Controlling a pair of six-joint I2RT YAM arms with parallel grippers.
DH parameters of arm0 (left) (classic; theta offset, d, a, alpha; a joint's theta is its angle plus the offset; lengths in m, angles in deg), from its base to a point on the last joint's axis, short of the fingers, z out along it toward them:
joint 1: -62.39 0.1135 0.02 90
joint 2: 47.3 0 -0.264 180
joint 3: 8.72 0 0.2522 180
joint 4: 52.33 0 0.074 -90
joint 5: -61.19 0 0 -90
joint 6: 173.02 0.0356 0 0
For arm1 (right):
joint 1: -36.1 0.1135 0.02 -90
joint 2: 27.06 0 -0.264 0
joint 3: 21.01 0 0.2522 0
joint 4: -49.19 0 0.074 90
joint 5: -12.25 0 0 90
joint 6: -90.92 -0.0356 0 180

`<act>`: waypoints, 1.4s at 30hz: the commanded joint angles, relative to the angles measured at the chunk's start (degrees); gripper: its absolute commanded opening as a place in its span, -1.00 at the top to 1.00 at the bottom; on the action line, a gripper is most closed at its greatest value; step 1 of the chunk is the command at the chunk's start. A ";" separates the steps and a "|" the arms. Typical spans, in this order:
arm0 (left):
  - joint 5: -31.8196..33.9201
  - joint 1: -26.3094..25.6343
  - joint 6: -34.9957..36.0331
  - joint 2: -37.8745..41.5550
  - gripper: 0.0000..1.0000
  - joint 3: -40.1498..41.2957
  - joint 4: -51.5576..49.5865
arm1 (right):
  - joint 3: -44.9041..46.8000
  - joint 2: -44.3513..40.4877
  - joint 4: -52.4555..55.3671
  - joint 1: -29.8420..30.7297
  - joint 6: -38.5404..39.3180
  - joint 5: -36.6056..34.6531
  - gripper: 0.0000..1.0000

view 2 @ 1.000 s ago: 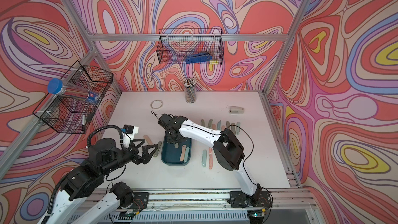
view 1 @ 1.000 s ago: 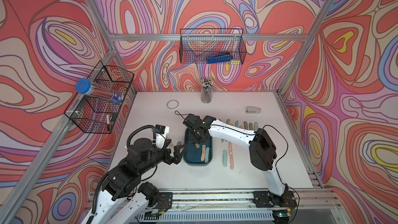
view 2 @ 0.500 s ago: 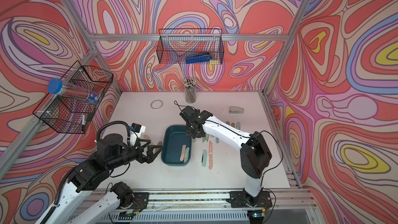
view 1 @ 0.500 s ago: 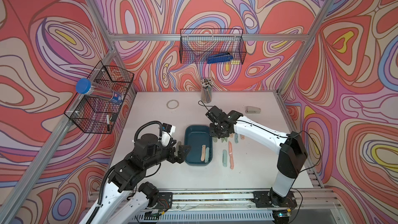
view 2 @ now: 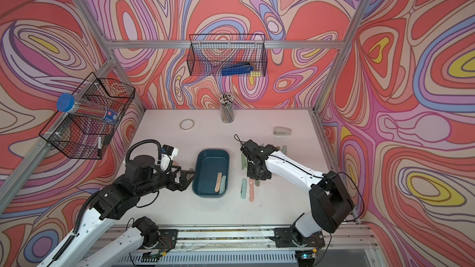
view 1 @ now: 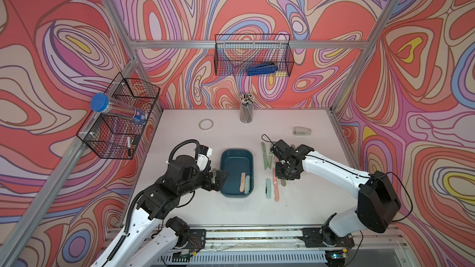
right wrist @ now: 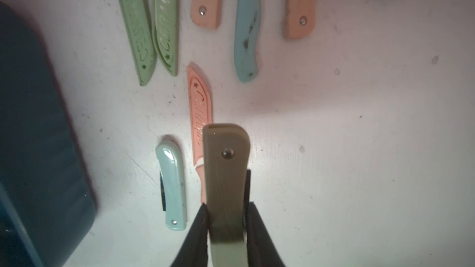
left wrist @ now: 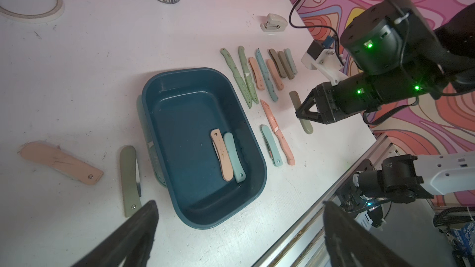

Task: Take the fruit knife out of the storage box
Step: Place the fruit knife at the center of the board.

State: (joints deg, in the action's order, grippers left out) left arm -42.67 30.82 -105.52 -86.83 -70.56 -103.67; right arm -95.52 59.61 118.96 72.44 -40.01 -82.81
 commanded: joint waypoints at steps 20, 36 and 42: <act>2.00 -0.33 0.36 1.19 -0.99 -0.27 -1.18 | 4.41 10.11 -6.10 -1.18 3.52 3.80 0.51; 3.23 -0.33 0.27 2.39 -0.99 -0.36 -1.50 | -4.94 -1.37 1.43 0.92 0.35 4.38 0.31; 9.55 -0.33 -0.34 4.49 -0.99 -0.73 -3.41 | -17.32 2.83 4.54 10.22 -3.63 1.26 0.29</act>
State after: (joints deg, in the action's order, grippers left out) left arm -37.38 30.82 -105.58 -83.53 -70.56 -104.42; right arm -109.58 59.96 120.84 79.06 -40.77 -79.86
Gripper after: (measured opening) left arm 0.997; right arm 0.355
